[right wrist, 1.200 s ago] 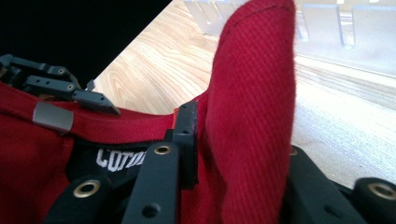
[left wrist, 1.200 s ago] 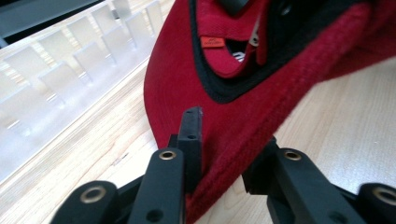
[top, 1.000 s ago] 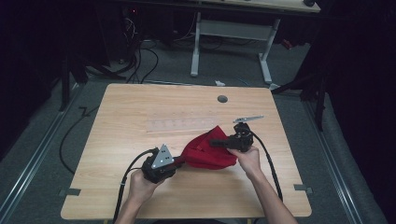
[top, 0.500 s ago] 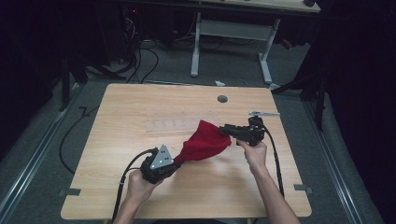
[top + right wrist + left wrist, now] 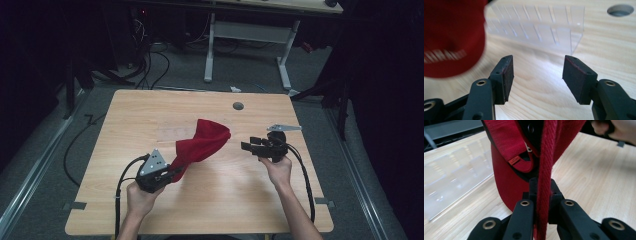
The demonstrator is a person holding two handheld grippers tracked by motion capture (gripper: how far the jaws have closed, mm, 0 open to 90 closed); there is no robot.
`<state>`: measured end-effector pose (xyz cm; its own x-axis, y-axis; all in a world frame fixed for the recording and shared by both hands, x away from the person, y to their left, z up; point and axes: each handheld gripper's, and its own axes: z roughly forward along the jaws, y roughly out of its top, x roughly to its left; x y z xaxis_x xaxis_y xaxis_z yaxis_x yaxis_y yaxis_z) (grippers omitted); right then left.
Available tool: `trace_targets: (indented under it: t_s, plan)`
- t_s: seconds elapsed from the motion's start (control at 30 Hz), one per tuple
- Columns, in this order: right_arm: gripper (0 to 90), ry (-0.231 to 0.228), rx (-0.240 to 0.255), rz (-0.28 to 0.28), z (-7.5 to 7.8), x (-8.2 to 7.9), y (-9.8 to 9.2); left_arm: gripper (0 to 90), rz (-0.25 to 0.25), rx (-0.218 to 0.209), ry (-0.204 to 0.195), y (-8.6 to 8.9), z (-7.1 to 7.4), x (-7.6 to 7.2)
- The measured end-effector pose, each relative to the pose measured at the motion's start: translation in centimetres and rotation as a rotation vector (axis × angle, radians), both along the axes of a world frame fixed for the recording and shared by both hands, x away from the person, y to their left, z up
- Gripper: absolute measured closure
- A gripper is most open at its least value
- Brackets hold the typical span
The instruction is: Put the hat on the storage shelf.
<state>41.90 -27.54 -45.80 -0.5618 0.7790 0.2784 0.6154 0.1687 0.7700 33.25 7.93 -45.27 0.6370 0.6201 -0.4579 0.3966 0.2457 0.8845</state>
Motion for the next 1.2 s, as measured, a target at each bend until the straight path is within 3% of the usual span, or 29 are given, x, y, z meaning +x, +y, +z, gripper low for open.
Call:
trace_targets:
  t_s: [0.13,0.27,0.37,0.53,0.6,0.7,0.83,0.93,1.2]
  plan:
    - [42.7,-0.033,-0.092,-0.018,-1.6,-0.5,1.0,85.7,0.033,-0.030,0.001,1.0,0.2,0.3]
    - [40.8,-0.001,-0.193,-0.023,-3.2,-0.7,1.6,85.7,0.081,-0.057,0.004,1.7,0.3,0.8]
    - [39.3,-0.041,-0.285,-0.020,-3.8,-0.9,2.4,85.7,0.103,-0.081,-0.002,2.2,0.3,1.0]
    - [39.1,-0.062,-0.359,-0.036,-5.2,-0.7,2.8,85.6,0.141,-0.117,-0.004,3.1,0.4,1.5]
    - [40.0,-0.079,-0.342,-0.068,-5.6,-1.1,2.5,85.6,0.152,-0.129,-0.003,3.5,0.5,1.8]
    - [39.2,-0.058,-0.311,-0.080,-6.2,-1.2,2.0,85.6,0.178,-0.143,0.008,4.1,0.5,2.1]
    - [36.9,-0.044,-0.320,-0.085,-7.1,-0.9,2.1,85.5,0.216,-0.152,0.018,5.0,0.5,2.3]
    - [36.1,-0.061,-0.319,-0.088,-7.3,-1.0,2.2,85.5,0.235,-0.172,0.017,5.6,0.9,2.4]
    - [35.9,-0.060,-0.316,-0.087,-7.3,-0.9,2.3,85.5,0.280,-0.220,-0.016,6.9,2.6,3.5]
